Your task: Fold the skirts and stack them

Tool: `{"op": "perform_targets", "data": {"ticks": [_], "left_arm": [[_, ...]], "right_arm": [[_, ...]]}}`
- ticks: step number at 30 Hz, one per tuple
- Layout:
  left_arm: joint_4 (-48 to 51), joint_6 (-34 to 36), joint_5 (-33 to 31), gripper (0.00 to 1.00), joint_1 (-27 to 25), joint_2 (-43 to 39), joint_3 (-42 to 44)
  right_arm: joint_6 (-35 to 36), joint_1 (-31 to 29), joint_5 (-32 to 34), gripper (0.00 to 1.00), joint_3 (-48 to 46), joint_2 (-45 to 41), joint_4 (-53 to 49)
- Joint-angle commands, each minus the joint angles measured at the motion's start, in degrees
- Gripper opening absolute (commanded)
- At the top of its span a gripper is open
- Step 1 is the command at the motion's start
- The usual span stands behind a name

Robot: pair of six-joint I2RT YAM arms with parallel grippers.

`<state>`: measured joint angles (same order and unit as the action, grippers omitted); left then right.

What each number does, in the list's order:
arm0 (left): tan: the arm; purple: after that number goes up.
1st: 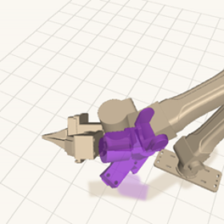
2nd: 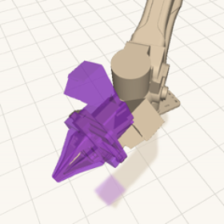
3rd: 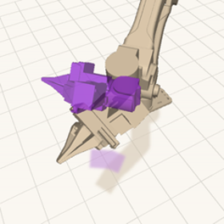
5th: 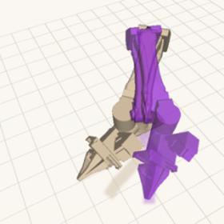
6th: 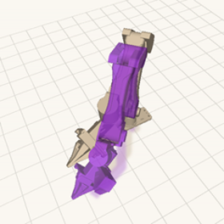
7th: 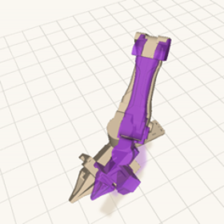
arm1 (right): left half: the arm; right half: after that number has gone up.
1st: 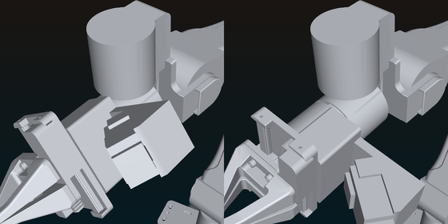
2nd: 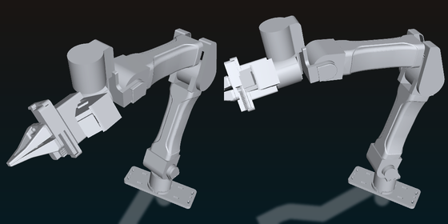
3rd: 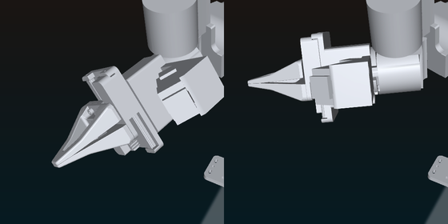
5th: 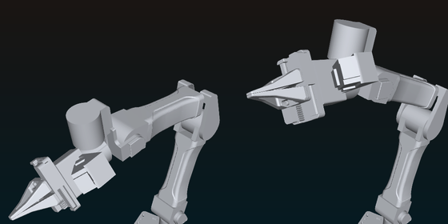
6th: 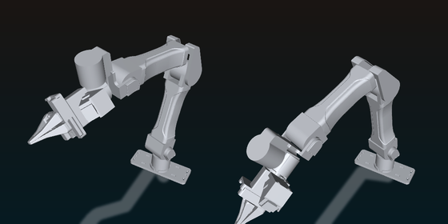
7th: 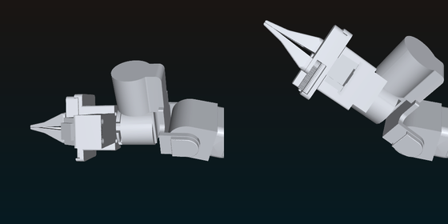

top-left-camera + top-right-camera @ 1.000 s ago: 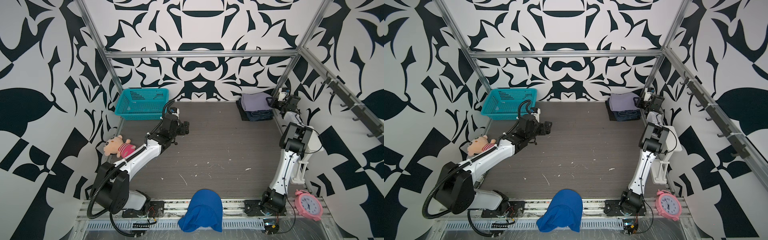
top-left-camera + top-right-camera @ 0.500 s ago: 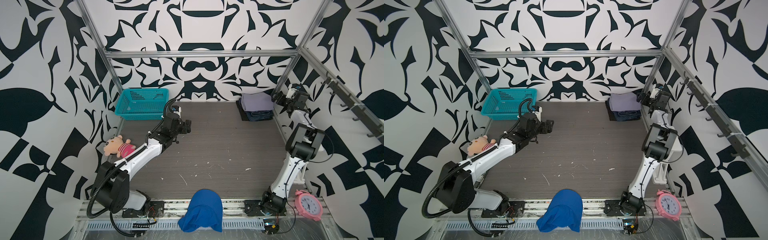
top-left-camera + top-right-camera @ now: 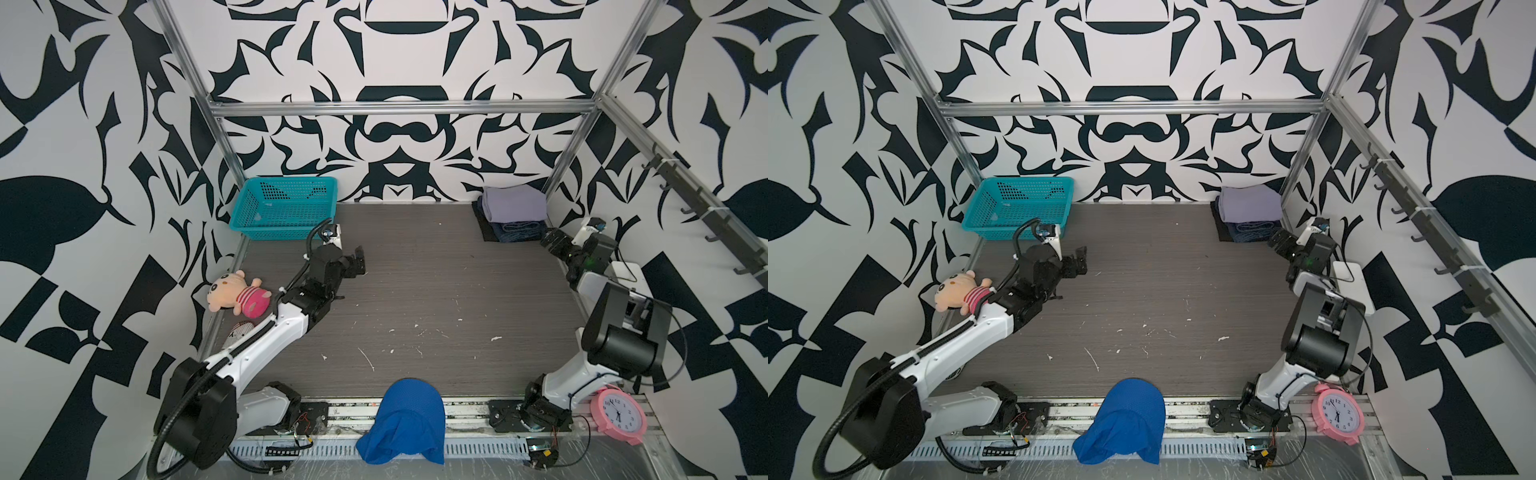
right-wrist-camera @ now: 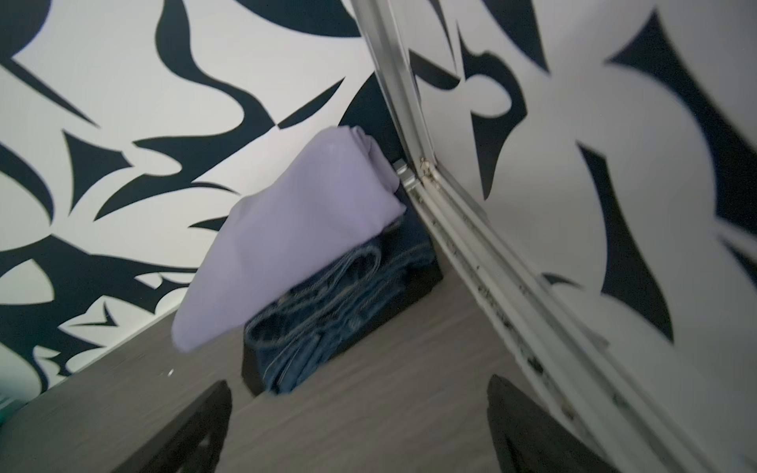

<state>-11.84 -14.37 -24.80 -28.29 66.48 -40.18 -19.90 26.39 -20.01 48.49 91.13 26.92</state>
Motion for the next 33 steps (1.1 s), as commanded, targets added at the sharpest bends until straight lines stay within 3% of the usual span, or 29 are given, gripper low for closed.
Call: {"op": "perform_targets", "data": {"ticks": [1,4,7,12,15,18,21,23,25,27,29,33], "left_arm": [[-11.7,2.5,-6.0,0.99,3.1,-4.5,7.6],[-12.7,2.2,-2.9,0.99,6.8,-7.4,10.4],[-12.7,3.8,-8.8,0.99,7.4,-9.0,12.4],[-16.2,8.1,-13.7,0.99,11.0,-9.3,18.0],[-18.3,9.3,-17.0,1.0,15.1,-7.6,20.7],[-23.2,8.9,-11.8,0.99,20.6,-4.9,23.9],[-32.9,7.5,-3.3,0.99,25.7,0.0,27.9],[-38.0,8.9,-0.9,0.99,26.8,2.7,28.4],[-39.3,9.4,2.1,0.99,27.4,4.2,27.7],[-43.8,7.7,5.7,0.99,29.7,8.5,27.8],[-49.2,5.5,9.4,0.99,31.8,12.9,28.3],[-60.8,5.9,11.7,0.99,32.3,22.5,29.5]], "right_arm": [[2.6,-3.8,4.1,1.0,-1.9,-7.8,4.9],[1.3,-4.2,-0.9,0.99,-1.4,-7.4,4.4],[2.2,-8.9,1.1,1.0,-4.8,-9.4,3.5],[7.6,-23.0,18.9,0.99,-20.0,-15.2,14.1],[11.8,-29.7,26.3,0.99,-26.1,-14.7,20.7],[14.8,-33.9,34.7,1.0,-27.1,-16.5,19.3],[13.3,-34.1,38.2,1.0,-22.0,-18.3,3.4],[15.5,-34.1,39.7,0.99,-20.8,-18.1,0.1],[17.6,-34.0,42.1,0.99,-24.6,-17.4,8.3],[18.9,-33.8,42.8,1.0,-26.0,-16.5,9.9],[18.9,-32.6,40.5,1.0,-25.2,-13.7,9.5],[17.4,-31.3,34.7,0.99,-27.1,-9.2,18.9]]}}
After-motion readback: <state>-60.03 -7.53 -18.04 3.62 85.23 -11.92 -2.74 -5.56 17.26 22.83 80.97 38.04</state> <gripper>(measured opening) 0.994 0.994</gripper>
